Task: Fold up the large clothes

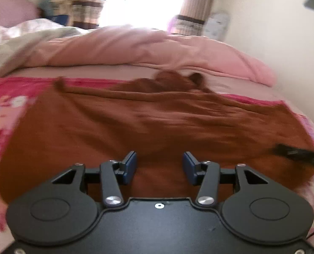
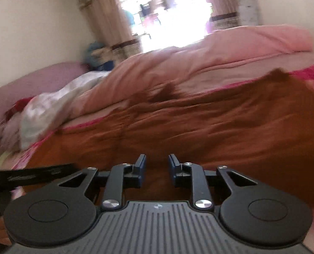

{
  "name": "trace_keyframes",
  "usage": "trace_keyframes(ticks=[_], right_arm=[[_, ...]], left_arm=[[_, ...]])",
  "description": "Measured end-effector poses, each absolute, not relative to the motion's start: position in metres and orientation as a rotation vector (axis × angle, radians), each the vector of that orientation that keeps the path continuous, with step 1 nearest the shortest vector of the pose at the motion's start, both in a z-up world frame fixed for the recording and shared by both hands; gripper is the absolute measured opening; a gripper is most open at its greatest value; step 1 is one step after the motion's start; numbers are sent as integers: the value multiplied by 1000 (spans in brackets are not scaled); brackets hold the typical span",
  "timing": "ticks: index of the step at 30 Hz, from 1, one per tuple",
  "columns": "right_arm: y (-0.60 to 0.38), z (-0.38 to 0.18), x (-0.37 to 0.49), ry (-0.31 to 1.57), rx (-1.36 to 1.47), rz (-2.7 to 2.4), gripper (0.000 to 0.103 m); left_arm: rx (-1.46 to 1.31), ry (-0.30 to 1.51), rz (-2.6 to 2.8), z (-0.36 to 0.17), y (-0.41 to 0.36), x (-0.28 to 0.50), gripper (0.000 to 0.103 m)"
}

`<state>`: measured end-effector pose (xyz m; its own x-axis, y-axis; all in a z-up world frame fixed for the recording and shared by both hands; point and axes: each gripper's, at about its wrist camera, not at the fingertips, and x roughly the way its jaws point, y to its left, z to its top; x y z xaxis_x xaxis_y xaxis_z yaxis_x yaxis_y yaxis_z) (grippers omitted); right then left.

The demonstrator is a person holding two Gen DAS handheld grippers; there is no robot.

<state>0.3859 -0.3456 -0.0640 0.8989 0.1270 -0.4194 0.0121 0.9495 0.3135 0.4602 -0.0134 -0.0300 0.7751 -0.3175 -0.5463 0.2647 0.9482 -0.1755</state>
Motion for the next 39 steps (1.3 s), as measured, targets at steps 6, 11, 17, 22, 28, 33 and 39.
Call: trace_keyframes(ticks=[6,11,17,22,28,33,39], right_arm=[[-429,-57,363,427,328,-180,28],[-471,-72,354,440,367,-249,26],[-458,-74,359,435,304,-276,27],[-459,-37,385,367,260,-240,37],[-468,-36,448,438,272,-252,37],[-485,-65,469,517,345,-291,33],[-485,-54,446,456,394,-273,33]], left_arm=[[-120,601,-148,-36,61,471,49],[-169,616,-143,-53,75,484,49],[-116,588,-139,-28,67,489,50],[-146,541,-151,-5,70,524,51],[-160,660,-123,-20,69,577,51],[-267,727,-139,-44,83,593,53],[-238,658,-123,-12,85,562,53]])
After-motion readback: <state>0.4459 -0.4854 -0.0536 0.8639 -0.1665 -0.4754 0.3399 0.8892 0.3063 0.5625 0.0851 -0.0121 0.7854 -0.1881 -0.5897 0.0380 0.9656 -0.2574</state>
